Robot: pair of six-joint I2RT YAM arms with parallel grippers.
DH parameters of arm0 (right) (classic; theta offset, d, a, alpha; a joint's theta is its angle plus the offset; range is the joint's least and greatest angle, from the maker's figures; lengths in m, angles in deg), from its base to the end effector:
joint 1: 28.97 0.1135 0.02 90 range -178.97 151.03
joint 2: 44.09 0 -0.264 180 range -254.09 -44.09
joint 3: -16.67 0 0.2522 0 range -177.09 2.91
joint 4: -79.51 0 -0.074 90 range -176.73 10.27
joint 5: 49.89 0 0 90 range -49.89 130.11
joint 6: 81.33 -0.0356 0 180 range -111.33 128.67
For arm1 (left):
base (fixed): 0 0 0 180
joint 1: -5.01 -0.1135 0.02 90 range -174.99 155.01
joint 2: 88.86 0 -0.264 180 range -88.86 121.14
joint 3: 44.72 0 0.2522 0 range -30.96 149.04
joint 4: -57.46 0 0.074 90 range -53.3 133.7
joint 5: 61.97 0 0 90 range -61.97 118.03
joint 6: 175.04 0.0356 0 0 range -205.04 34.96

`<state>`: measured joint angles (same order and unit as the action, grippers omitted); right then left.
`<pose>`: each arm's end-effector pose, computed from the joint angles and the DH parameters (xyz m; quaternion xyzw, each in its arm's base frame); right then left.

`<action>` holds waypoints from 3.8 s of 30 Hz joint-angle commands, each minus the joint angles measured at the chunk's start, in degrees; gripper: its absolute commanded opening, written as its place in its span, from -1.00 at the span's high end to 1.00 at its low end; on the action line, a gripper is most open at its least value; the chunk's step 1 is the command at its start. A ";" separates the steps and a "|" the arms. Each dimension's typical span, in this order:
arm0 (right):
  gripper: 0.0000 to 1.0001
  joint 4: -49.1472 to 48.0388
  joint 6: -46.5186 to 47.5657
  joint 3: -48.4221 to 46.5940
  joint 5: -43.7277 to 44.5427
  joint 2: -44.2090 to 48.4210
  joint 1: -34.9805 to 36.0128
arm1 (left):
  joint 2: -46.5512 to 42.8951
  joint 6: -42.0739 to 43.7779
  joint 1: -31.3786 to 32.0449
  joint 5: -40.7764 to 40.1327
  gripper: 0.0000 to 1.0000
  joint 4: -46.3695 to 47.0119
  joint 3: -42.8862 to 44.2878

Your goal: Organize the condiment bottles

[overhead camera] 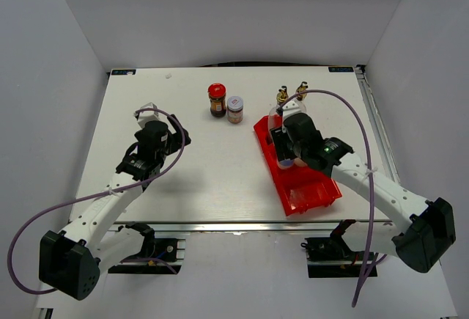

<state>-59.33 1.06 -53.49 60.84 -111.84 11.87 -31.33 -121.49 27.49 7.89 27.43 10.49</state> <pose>0.2017 0.1577 0.3013 -0.1790 0.8721 0.0266 0.4545 0.2089 -0.0732 0.2685 -0.1886 0.8459 -0.1001 0.4887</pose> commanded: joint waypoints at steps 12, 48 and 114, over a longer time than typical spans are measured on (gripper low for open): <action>-0.44 -3.67 0.06 1.12 -2.45 -0.20 -0.67 | -0.41 -0.03 0.28 0.63 -0.96 0.98 1.61; -0.79 -6.57 10.25 -31.02 -15.90 -24.58 4.60 | 7.67 3.48 0.11 -2.18 -0.96 5.29 7.41; 0.92 -26.36 4.99 -3.12 -27.24 -0.74 9.25 | 5.92 5.07 -3.41 -4.38 -0.96 6.08 8.65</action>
<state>-83.11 11.55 -60.25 30.63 -117.81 20.11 -24.18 -116.35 24.56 1.61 32.37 18.62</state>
